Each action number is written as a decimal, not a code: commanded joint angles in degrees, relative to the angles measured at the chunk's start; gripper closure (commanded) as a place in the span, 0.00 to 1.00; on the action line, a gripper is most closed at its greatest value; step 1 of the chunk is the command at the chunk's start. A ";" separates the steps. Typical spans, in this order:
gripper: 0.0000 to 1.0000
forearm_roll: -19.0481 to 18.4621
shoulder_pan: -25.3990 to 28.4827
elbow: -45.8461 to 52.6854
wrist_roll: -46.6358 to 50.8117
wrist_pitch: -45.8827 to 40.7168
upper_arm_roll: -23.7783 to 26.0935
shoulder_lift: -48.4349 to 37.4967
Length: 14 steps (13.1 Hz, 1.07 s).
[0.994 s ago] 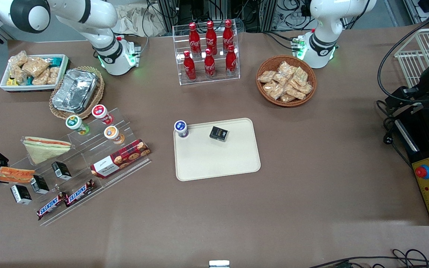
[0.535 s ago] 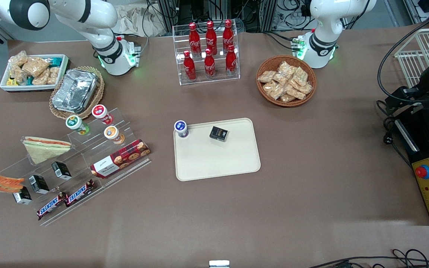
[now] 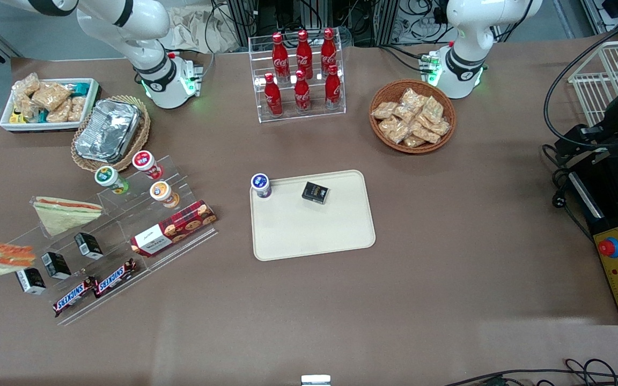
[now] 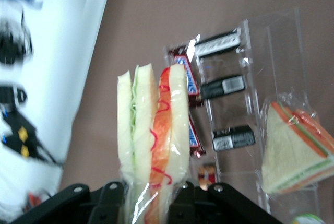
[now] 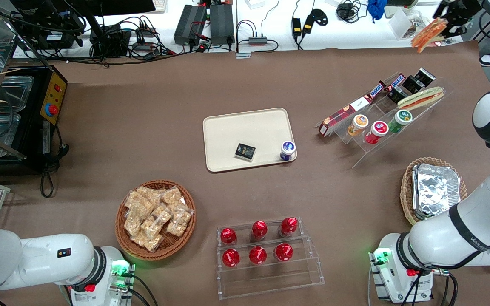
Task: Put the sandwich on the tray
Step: 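Lift the sandwich out of the rack with the right gripper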
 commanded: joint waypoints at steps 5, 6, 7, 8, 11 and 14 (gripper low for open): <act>1.00 -3.95 11.68 -0.15 -16.86 -7.39 -0.33 -2.34; 1.00 -4.03 13.09 -0.15 -20.01 -7.48 -0.33 -2.34; 1.00 -4.04 14.24 -0.15 -22.65 -8.26 -0.33 -2.43; 1.00 -4.04 15.29 -0.15 -26.85 -9.58 -0.33 -2.34; 1.00 -3.77 17.41 -1.03 -53.53 -10.38 -0.33 -2.25; 1.00 -3.95 22.14 -1.29 -64.06 -10.29 -0.42 -2.17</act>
